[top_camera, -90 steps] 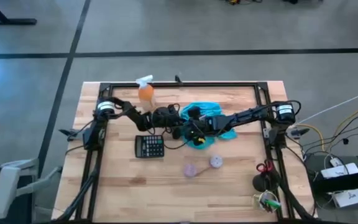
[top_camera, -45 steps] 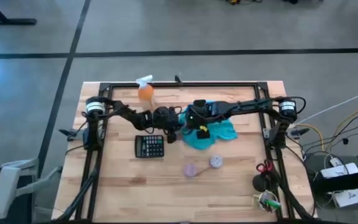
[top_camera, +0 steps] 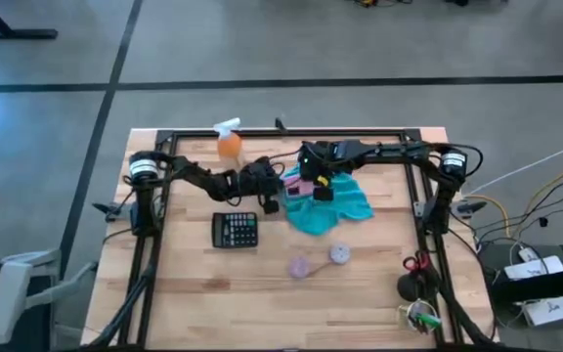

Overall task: Apply microfiber cloth
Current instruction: Wipe the pink cellphone using the blue microfiber cloth

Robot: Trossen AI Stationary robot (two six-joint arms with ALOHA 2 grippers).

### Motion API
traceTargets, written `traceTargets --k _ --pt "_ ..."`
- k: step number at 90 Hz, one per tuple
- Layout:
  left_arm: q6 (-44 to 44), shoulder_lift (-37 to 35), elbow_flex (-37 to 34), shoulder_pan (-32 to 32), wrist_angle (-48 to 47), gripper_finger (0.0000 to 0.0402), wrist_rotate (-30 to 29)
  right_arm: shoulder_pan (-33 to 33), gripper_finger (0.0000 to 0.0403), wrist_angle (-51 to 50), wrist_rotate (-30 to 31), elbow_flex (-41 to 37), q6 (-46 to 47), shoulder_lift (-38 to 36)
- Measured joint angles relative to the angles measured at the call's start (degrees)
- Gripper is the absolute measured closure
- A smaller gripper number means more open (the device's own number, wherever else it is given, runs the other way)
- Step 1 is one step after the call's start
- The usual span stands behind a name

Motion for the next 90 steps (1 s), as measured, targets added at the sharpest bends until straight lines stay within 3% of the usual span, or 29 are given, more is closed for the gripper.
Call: traceTargets --k 18,38,52,66,75,90 --pt "2.1 0.0 0.0 1.2 -1.0 0.0402 -6.6 -1.0 0.0274 -7.3 -0.2 -1.2 4.0 -0.1" --pt "0.7 -0.1 -0.2 2.2 -1.6 0.0402 -6.8 -4.2 0.0294 -5.4 2.0 -7.9 5.0 0.4" --pt "-0.6 -0.1 -1.0 2.2 -2.2 0.0402 -5.5 -7.0 0.0324 -2.7 2.1 -11.9 7.4 0.5" --pt "-2.4 -0.1 -1.1 2.2 -0.4 0.0402 -2.9 -6.8 0.0391 -2.0 0.8 -11.7 5.6 0.4" --pt "-3.7 -0.1 -0.9 2.2 0.1 0.0402 1.2 -5.7 0.0395 -1.2 0.2 -9.2 4.9 0.4" --pt "-4.0 -0.1 -0.9 1.9 1.3 0.0402 2.0 -3.7 0.0401 0.4 -1.9 -4.6 3.7 0.1"
